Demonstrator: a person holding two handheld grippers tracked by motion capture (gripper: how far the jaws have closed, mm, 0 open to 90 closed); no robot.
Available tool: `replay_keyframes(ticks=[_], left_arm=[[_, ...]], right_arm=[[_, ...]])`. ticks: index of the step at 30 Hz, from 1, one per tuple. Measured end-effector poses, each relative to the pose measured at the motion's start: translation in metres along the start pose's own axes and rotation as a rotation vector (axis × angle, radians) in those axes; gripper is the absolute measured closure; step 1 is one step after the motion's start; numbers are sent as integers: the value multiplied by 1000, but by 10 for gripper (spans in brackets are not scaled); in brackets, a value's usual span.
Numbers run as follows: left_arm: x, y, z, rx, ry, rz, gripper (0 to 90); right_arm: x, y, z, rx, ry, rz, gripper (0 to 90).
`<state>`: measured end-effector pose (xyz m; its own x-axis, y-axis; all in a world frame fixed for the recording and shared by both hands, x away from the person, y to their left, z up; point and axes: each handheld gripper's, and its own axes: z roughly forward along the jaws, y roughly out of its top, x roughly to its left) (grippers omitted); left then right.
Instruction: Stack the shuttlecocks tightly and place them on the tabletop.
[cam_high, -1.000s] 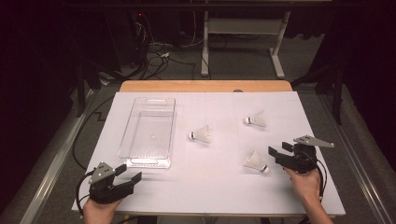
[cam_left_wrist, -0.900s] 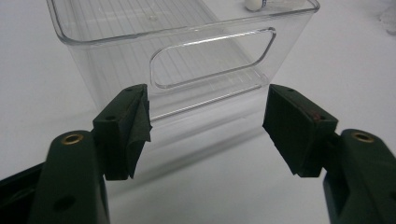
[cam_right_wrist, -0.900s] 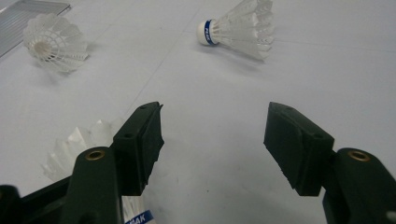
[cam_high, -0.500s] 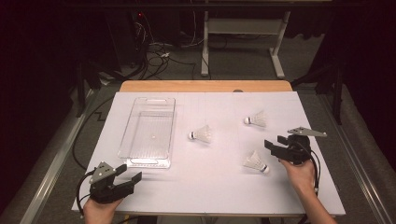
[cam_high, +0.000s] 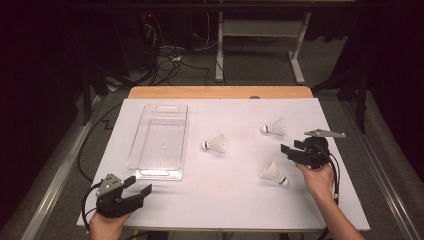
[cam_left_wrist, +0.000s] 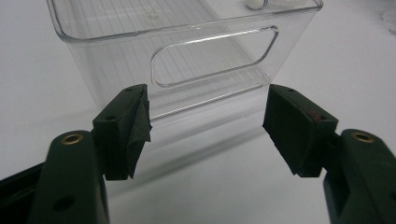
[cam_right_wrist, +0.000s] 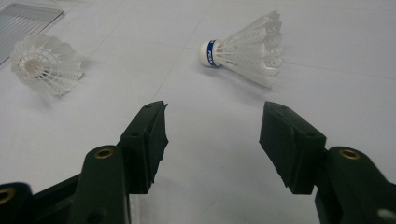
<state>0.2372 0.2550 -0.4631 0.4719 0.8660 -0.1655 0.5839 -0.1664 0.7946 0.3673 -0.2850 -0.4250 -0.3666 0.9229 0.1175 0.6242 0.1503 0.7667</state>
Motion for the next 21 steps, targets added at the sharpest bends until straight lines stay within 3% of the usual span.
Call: replay_keyframes(ticks=[21], left_arm=[[-1, 0, 1, 5, -6, 1, 326]], right_arm=[[-2, 16, 19, 51, -31, -2, 437]])
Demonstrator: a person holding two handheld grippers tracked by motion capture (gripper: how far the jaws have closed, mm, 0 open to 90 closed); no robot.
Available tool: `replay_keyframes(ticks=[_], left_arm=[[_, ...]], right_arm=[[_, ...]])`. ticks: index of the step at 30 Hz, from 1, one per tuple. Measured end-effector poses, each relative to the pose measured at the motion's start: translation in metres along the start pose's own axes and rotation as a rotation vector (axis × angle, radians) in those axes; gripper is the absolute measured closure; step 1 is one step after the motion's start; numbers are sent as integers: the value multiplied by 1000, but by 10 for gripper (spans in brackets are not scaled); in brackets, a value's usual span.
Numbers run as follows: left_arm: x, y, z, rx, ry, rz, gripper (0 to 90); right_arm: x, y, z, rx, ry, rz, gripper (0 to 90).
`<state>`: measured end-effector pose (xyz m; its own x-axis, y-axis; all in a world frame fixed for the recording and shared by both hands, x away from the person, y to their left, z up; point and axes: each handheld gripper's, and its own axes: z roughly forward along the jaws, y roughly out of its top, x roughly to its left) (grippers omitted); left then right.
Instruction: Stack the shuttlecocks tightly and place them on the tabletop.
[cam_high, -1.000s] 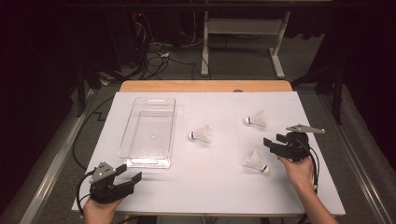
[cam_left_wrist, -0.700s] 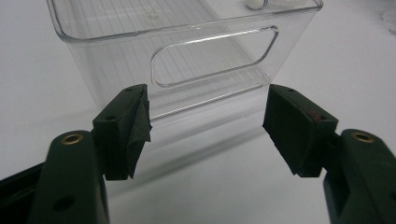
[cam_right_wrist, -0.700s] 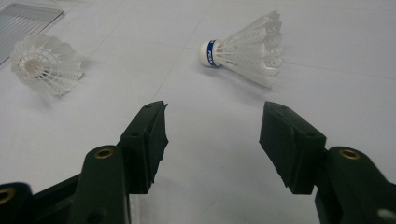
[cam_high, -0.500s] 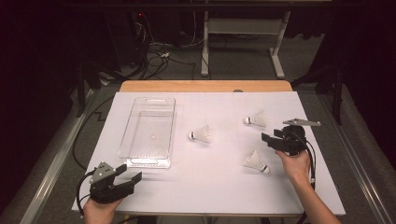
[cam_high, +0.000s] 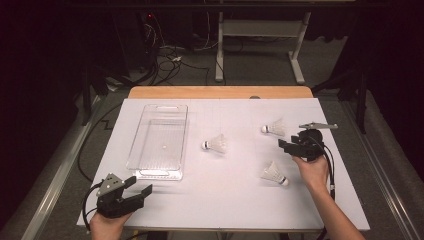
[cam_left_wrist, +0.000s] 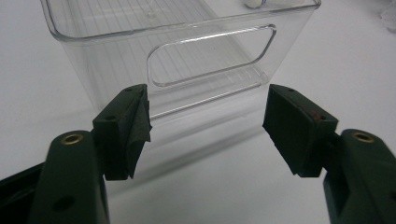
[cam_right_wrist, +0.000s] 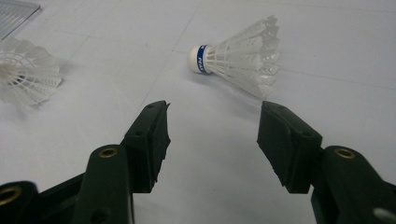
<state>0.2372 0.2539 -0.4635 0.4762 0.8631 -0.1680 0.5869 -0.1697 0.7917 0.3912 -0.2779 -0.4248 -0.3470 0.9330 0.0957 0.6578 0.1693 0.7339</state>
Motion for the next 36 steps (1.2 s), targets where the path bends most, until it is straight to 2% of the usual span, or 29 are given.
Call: replay_keyframes(ticks=[7, 23, 29, 36], left_arm=[[0, 0, 0, 2, -4, 1, 325], [0, 0, 1, 4, -5, -1, 326], [0, 0, 1, 3, -3, -4, 325], [0, 0, 1, 4, -4, -3, 325]], right_arm=[[-2, 7, 5, 18, -9, 5, 446], [-12, 11, 16, 44, -24, 55, 471], [-13, 21, 17, 51, -32, 53, 476], [-15, 29, 26, 68, -43, 69, 486]])
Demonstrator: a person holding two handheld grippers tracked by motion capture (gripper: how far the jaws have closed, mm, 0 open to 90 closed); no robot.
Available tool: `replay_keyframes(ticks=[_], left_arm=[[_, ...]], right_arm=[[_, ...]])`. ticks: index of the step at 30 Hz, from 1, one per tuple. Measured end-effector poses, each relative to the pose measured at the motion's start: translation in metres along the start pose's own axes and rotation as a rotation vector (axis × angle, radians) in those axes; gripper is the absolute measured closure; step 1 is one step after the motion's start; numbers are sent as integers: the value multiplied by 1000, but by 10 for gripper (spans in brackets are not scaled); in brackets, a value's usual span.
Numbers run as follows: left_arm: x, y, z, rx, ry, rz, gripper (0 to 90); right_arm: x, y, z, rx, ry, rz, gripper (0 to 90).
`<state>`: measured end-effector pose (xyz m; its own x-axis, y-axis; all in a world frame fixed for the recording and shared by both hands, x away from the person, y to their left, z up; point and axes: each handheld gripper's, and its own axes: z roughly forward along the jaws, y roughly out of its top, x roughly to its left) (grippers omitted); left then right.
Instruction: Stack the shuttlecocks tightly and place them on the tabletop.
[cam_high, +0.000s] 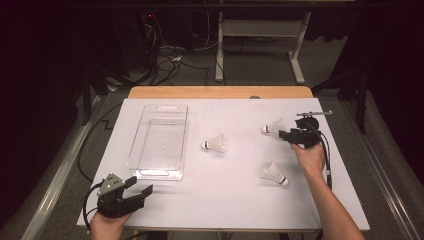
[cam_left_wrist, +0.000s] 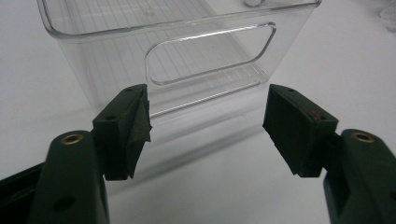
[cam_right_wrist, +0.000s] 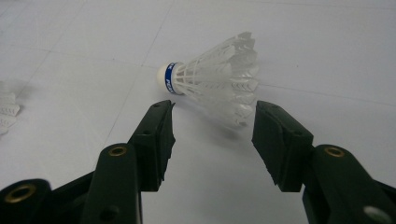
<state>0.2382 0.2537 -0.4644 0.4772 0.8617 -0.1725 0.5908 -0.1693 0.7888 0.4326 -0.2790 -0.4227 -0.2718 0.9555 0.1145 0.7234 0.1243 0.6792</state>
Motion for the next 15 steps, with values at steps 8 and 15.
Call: replay_keyframes(ticks=[8, 15], left_arm=[[-1, 0, 1, 2, 0, 1, 325], [-1, 0, 1, 7, 0, 6, 324]], right_arm=[[-3, 8, 8, 6, -8, 24, 496], [-4, 13, 14, 9, -7, 39, 509]])
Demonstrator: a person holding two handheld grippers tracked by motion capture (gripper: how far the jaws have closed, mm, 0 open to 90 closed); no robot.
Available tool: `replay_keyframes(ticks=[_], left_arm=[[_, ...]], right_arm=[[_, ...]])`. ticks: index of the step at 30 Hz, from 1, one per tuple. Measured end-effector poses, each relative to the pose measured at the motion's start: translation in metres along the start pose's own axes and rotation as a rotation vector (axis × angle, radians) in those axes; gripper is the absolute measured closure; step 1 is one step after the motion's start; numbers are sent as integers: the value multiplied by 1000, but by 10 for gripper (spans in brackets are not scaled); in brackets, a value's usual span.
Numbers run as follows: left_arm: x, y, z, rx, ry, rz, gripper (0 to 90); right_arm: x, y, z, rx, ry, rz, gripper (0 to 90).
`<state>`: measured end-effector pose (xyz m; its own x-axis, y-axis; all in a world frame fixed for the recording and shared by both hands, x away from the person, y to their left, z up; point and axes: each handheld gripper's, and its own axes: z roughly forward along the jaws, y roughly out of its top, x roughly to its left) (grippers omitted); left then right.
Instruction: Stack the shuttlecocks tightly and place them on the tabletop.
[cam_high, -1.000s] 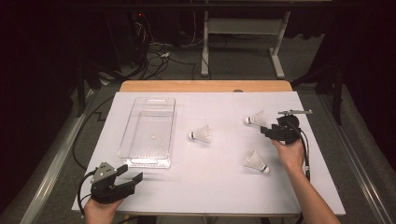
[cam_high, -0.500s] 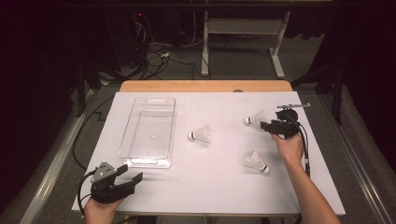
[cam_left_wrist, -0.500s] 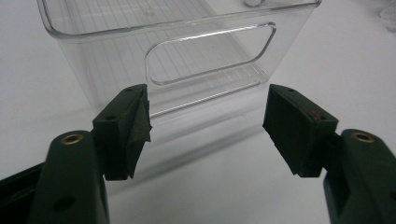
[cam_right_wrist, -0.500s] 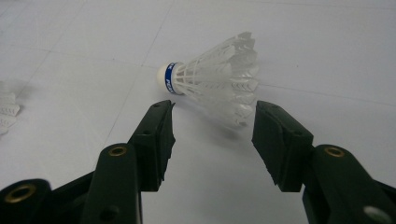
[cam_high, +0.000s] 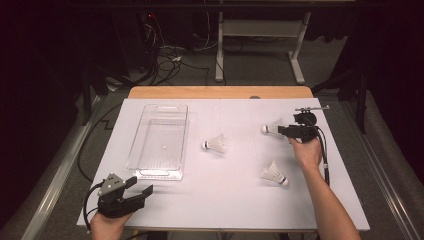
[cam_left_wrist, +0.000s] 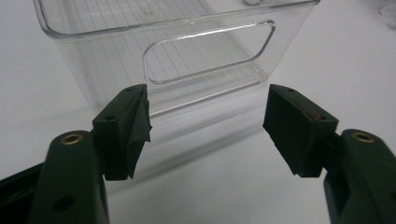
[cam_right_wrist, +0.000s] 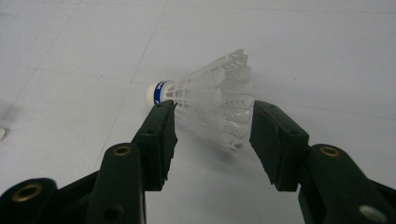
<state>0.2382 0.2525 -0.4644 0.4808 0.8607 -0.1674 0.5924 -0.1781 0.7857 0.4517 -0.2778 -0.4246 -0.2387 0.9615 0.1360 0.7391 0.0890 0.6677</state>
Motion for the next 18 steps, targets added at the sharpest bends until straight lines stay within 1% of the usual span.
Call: replay_keyframes(ticks=[2, 5, 18], left_arm=[[0, 0, 0, 4, 1, 1, 324], [0, 0, 0, 3, 1, 3, 324], [0, 0, 1, 9, 0, -1, 323]], right_arm=[[0, 0, 2, 1, 0, 8, 511], [1, 0, 6, 22, -25, -8, 514], [-2, 0, 14, 12, -12, 17, 521]])
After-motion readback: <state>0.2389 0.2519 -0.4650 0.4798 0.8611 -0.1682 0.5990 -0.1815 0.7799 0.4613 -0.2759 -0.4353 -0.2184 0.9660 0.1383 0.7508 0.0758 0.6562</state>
